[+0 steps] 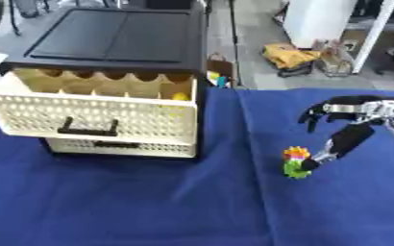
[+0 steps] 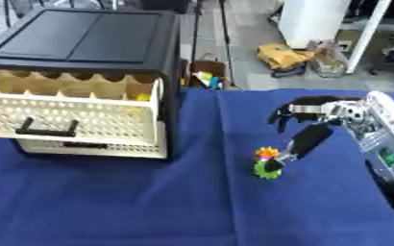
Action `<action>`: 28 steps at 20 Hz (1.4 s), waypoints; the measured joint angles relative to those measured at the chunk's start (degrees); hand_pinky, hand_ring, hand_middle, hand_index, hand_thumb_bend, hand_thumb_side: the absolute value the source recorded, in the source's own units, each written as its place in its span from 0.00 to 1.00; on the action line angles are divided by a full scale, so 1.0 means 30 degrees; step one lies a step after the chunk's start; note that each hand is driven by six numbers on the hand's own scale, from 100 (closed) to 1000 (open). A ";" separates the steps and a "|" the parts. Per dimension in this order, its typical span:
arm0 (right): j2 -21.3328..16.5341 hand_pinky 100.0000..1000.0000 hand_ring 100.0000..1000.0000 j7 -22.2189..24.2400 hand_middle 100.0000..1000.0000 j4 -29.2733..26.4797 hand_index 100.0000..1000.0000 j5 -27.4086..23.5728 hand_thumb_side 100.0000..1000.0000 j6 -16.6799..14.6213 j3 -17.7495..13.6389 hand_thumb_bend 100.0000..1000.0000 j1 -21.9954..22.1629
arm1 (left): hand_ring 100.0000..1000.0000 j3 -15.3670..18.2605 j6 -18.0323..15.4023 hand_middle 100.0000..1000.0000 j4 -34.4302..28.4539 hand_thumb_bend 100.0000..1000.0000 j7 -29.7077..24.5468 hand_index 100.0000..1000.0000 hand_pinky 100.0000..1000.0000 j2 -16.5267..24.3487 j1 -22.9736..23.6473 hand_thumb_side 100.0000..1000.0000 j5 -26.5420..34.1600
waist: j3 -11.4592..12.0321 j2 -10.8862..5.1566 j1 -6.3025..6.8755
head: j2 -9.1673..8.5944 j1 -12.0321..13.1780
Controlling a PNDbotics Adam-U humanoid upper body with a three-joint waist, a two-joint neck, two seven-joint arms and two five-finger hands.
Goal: Pick up objects from table and place into drawer.
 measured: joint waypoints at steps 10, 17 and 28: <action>0.0103 0.91 0.97 0.0004 0.67 0.0004 0.87 0.0374 0.40 0.0007 0.0118 0.80 0.0368 | 0.37 -0.0002 0.0003 0.47 0.0000 0.31 0.0006 0.80 0.16 -0.0160 -0.0011 0.98 0.0006 | 0.0107 0.0065 -0.0038 | 0.0001 -0.0077; 0.0158 0.91 0.97 0.0028 0.66 0.0160 0.86 0.0593 0.39 0.0091 0.0228 0.78 0.0595 | 0.37 -0.0002 0.0030 0.47 0.0000 0.30 0.0035 0.80 0.15 -0.0167 -0.0017 0.98 0.0007 | 0.0133 0.0080 -0.0027 | 0.0001 -0.0131; 0.0228 0.90 0.96 -0.0397 0.60 0.0489 0.83 0.0975 0.39 0.0252 0.0217 0.72 0.0896 | 0.37 -0.0002 -0.0006 0.47 0.0000 0.29 0.0099 0.79 0.15 -0.0336 -0.0016 0.98 0.0066 | 0.0178 0.0137 0.0080 | 0.0001 -0.0167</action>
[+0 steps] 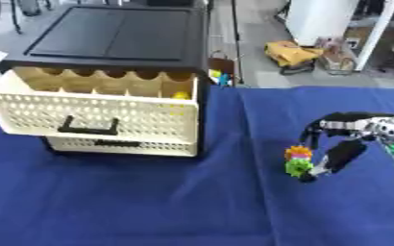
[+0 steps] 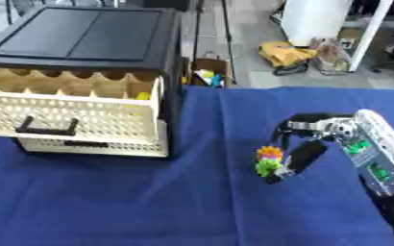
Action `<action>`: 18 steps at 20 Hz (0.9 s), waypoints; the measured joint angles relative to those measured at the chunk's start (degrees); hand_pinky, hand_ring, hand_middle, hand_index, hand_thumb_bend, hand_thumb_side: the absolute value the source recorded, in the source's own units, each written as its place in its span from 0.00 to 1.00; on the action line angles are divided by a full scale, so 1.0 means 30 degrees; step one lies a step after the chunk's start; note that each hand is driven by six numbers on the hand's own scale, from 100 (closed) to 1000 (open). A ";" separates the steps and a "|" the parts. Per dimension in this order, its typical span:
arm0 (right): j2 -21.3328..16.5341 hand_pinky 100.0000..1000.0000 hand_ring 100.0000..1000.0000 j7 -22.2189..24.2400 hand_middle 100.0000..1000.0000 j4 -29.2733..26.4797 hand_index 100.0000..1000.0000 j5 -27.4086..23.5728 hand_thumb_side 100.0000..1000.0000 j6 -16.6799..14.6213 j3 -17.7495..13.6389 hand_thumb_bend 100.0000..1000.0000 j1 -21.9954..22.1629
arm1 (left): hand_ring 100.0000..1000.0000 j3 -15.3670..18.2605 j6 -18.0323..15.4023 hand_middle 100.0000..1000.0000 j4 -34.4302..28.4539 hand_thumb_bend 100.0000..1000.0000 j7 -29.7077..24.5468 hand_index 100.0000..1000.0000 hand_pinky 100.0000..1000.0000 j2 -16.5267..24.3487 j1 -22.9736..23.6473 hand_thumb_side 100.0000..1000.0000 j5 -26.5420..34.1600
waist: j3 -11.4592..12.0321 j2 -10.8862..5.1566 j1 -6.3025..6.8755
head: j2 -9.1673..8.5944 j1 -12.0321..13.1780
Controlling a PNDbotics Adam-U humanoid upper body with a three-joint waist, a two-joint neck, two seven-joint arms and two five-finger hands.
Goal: Pick up objects from table and place into drawer.
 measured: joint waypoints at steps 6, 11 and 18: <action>0.0072 0.89 0.94 -0.0566 0.54 0.0197 0.79 -0.0020 0.42 0.0143 -0.0028 0.70 0.0163 | 0.36 0.0000 0.0031 0.47 0.0000 0.28 0.0059 0.79 0.15 -0.0161 0.0005 0.98 0.0050 | 0.0044 0.0029 0.0054 | 0.0000 -0.0079; 0.0208 0.88 0.94 -0.1238 0.55 0.0197 0.78 -0.0031 0.40 0.0381 -0.0065 0.67 0.0253 | 0.36 0.0000 0.0025 0.47 0.0000 0.28 0.0145 0.79 0.14 -0.0176 0.0010 0.98 0.0091 | 0.0078 0.0048 0.0082 | -0.0004 -0.0095; 0.0352 0.88 0.93 -0.1579 0.53 0.0430 0.76 0.0004 0.34 0.0504 -0.0065 0.63 0.0338 | 0.36 0.0001 0.0040 0.47 0.0000 0.27 0.0219 0.78 0.14 -0.0339 0.0029 0.98 0.0091 | 0.0128 0.0169 0.0110 | -0.0009 -0.0123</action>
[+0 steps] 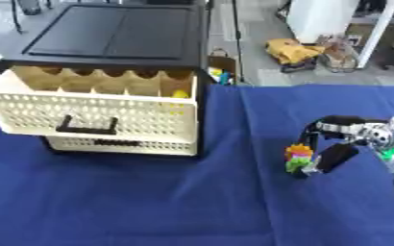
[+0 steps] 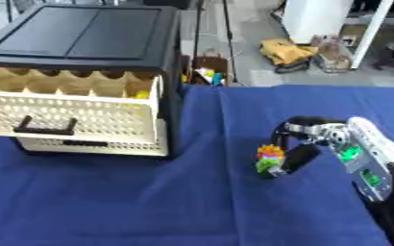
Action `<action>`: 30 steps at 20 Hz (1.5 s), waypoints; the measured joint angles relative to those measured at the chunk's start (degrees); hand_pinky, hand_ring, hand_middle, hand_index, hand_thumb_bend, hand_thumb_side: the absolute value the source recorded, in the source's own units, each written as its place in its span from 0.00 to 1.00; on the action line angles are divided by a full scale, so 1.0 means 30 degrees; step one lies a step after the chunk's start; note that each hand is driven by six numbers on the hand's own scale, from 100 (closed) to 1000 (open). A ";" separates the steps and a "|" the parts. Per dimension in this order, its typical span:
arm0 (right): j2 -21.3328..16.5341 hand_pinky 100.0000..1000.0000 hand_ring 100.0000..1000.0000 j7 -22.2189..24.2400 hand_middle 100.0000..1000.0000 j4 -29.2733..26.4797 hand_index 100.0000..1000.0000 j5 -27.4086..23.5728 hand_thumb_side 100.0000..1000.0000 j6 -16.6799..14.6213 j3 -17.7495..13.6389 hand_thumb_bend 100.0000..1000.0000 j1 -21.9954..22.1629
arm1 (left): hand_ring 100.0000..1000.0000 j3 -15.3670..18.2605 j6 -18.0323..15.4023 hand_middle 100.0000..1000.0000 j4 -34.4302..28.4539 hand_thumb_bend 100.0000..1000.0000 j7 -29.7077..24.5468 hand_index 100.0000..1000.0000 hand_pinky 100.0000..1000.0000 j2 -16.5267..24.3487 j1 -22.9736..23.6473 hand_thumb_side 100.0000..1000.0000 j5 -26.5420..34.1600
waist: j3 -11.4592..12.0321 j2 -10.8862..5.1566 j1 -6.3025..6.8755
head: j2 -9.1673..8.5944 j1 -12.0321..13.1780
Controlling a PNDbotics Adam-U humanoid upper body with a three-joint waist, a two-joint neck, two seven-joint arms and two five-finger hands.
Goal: Pick up objects from table and place into drawer.
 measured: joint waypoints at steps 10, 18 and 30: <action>0.0032 0.86 0.92 -0.0054 0.50 0.0232 0.72 -0.0192 0.30 0.0083 -0.0001 0.48 0.0004 | 0.36 0.0001 0.0033 0.46 0.0000 0.27 0.0046 0.78 0.13 -0.0148 0.0047 0.98 0.0003 | 0.0002 0.0001 -0.0002 | -0.0002 0.0000; 0.0120 0.84 0.90 -0.0766 0.45 0.0256 0.65 -0.0288 0.31 0.0398 -0.0044 0.45 0.0025 | 0.36 0.0001 0.0026 0.46 0.0000 0.26 0.0112 0.78 0.13 -0.0151 0.0109 0.98 0.0029 | 0.0035 0.0001 -0.0004 | -0.0009 0.0000; 0.0192 0.82 0.87 -0.1317 0.41 0.0553 0.61 -0.0348 0.21 0.0578 -0.0046 0.43 0.0145 | 0.36 0.0013 0.0034 0.46 0.0000 0.26 0.0271 0.78 0.13 -0.0153 0.0111 0.98 0.0096 | 0.0152 0.0001 -0.0008 | -0.0016 0.0000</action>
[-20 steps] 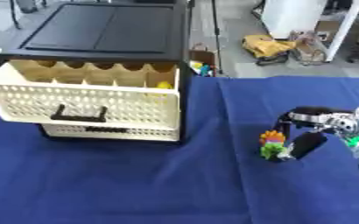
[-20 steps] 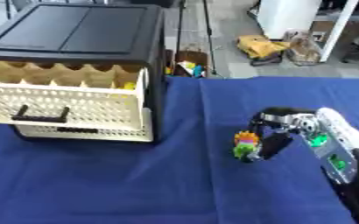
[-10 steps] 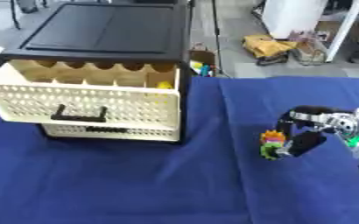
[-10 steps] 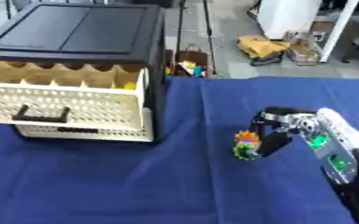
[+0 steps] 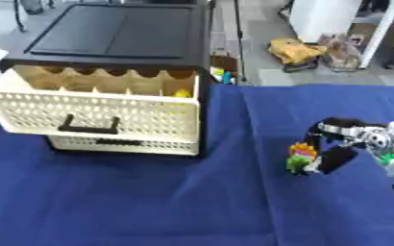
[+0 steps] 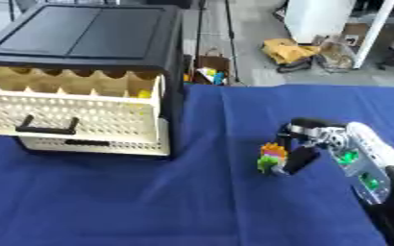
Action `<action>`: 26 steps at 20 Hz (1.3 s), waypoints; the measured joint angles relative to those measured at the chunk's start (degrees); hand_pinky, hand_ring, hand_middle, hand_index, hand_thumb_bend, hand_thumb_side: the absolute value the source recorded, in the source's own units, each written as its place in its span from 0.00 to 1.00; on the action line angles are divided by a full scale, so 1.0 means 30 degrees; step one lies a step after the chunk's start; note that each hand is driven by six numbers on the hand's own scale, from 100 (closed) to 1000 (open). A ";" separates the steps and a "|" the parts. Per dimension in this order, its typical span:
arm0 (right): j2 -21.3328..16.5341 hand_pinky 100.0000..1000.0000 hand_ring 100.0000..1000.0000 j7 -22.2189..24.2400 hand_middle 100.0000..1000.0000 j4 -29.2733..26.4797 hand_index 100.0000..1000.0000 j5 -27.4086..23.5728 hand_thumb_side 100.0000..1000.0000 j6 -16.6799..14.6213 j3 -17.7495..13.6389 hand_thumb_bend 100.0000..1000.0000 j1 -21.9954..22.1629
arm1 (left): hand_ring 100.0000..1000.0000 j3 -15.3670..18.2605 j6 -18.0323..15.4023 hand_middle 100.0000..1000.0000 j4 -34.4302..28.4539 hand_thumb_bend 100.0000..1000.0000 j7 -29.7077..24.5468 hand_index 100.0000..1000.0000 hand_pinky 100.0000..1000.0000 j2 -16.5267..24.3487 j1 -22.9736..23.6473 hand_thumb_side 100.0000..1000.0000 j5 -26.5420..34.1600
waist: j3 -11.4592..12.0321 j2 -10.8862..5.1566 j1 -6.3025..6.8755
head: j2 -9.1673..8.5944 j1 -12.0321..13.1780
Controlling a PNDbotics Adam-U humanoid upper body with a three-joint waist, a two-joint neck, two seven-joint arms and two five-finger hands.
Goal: Pick up objects from table and place into drawer.
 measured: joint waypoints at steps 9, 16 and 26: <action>0.0149 0.78 0.83 -0.0605 0.34 0.0152 0.52 -0.0164 0.27 0.0198 -0.0076 0.35 -0.0002 | 0.36 0.0046 0.0018 0.46 0.0000 0.25 0.0103 0.77 0.13 -0.0003 0.0000 0.98 0.0038 | 0.0032 -0.0001 -0.0009 | -0.0136 0.0006; 0.0158 0.76 0.81 -0.1865 0.30 -0.0152 0.46 -0.0525 0.32 0.0614 -0.0247 0.34 -0.0013 | 0.36 0.0051 0.0076 0.46 0.0000 0.24 0.0179 0.77 0.13 -0.0005 0.0000 0.98 0.0071 | -0.0017 -0.0003 -0.0079 | -0.0168 0.0169; 0.0169 0.75 0.80 -0.3550 0.27 -0.1729 0.43 -0.0812 0.42 0.0780 -0.0703 0.33 -0.0562 | 0.36 0.0092 0.0117 0.46 0.0001 0.23 0.0220 0.77 0.13 -0.0011 0.0003 0.98 0.0072 | -0.0104 -0.0047 -0.0105 | -0.0307 0.0487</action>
